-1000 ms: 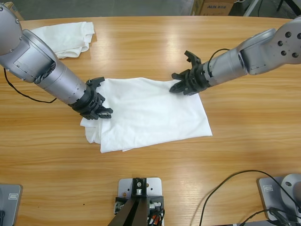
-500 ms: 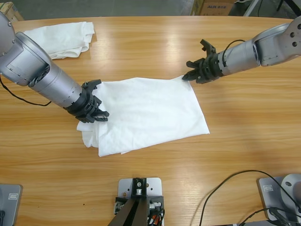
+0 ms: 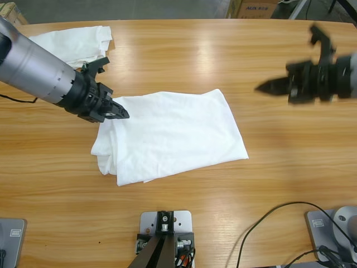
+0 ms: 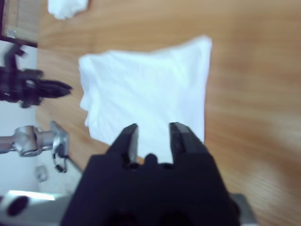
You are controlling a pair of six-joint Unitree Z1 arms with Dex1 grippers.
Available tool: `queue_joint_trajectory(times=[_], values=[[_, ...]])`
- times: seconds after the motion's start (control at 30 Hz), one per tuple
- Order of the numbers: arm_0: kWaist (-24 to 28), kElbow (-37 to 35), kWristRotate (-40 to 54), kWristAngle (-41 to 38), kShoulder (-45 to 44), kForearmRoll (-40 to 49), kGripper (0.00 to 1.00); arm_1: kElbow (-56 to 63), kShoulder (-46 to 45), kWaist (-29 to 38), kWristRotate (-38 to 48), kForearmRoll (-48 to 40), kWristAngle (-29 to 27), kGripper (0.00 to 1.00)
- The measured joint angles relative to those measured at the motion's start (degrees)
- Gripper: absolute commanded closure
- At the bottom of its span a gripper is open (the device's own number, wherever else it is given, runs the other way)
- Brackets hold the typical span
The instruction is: Fold clothes
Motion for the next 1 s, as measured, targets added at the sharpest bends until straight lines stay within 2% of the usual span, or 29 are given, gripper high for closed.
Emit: queue_joint_trajectory(times=[0.1, 0.2, 0.3, 0.33, 0.47, 0.77, 1.0], values=[[0.0, 1.2, 0.4, 0.8, -2.0, 1.2, 0.004, 5.1, 6.3, -6.0, -3.4, -5.7, 7.6, 0.011], [0.0, 3.0, 0.4, 1.4, -4.8, 3.2, 0.004, 6.3, 13.8, -10.3, -7.5, -9.6, 11.1, 0.018], [0.0, 3.8, 0.4, 1.6, -7.3, 5.7, 0.009, 6.4, 19.5, -11.8, -9.2, -12.6, 13.9, 0.021], [0.0, 3.9, 0.4, 1.6, -8.0, 6.3, 0.009, 6.5, 21.2, -12.0, -9.5, -13.4, 14.7, 0.057], [0.0, 4.0, 0.4, 1.6, -9.8, 7.9, 0.009, 8.0, 26.8, -12.6, -9.9, -18.0, 17.8, 0.069], [0.2, 4.5, 0.4, 1.6, -12.7, 9.2, 0.015, 8.4, 30.5, -12.5, -9.9, -23.9, 20.7, 0.087], [0.9, 5.1, 0.4, 1.6, -13.2, 9.3, 0.018, 13.3, 32.5, -5.5, -6.6, -37.7, 21.1, 0.089]])
